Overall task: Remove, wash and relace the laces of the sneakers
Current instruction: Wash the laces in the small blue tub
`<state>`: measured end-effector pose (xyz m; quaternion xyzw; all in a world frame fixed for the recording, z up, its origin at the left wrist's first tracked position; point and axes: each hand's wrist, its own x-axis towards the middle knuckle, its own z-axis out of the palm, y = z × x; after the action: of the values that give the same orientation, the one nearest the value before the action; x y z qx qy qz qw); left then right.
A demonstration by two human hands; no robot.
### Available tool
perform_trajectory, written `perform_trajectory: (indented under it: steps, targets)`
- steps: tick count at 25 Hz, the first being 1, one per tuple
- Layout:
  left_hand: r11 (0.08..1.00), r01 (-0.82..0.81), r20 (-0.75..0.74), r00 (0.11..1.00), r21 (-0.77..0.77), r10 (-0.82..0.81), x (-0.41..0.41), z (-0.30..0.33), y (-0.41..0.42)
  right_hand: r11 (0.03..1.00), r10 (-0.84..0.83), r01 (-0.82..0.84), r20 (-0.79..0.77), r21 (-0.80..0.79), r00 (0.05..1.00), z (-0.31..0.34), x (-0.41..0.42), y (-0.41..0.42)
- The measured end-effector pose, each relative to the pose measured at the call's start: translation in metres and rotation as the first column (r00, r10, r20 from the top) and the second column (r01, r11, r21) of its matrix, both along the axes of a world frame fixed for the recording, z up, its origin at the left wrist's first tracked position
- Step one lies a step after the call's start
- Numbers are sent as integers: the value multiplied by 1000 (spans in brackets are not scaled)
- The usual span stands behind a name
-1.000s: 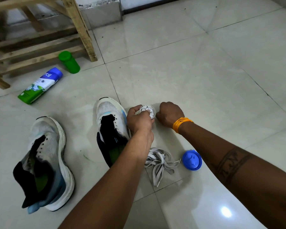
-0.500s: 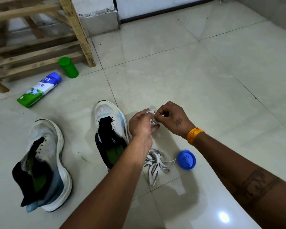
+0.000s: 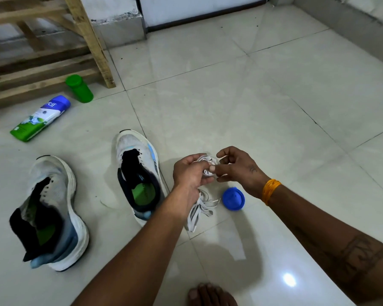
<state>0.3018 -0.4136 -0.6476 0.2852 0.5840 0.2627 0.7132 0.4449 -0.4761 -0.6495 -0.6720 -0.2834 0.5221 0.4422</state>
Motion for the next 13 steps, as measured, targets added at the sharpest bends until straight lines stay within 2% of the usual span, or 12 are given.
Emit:
perform_trajectory:
  steps: [1,2,3,4,5,6,7,9,12,13]
  targets:
    - [1000,5,-3,1000,13,-4,1,1,-3,999,-22,22,-19,-30,1000,1,4,-10]
    - [1000,2,-6,1000,24,-2,2,0,-4,997,11,-2,106,-82,994,2,7,-19]
    - [1000,-6,-7,1000,30,6,2,0,-5,981,139,-75,371,-181,918,-1,10,-29]
    - [999,-19,-5,1000,33,20,2,-1,-6,935,319,-138,602,-328,732,-5,13,-39]
    - [999,-34,1,999,34,34,3,-1,-7,878,464,-161,716,-451,521,-9,12,-48]
    - [998,-48,10,999,36,48,3,0,-7,836,544,-170,743,-522,390,-13,11,-53]
    - [997,-61,18,998,38,61,3,0,-7,816,575,-179,744,-549,340,-17,10,-55]
    - [996,-79,24,997,38,78,3,-1,-10,814,580,-208,742,-542,335,-25,8,-54]
    - [995,-96,24,995,17,95,1,-2,-14,808,587,-241,703,-537,402,-28,7,-54]
    - [995,-99,31,995,8,99,0,-2,-16,834,548,-230,707,-502,447,-29,7,-54]
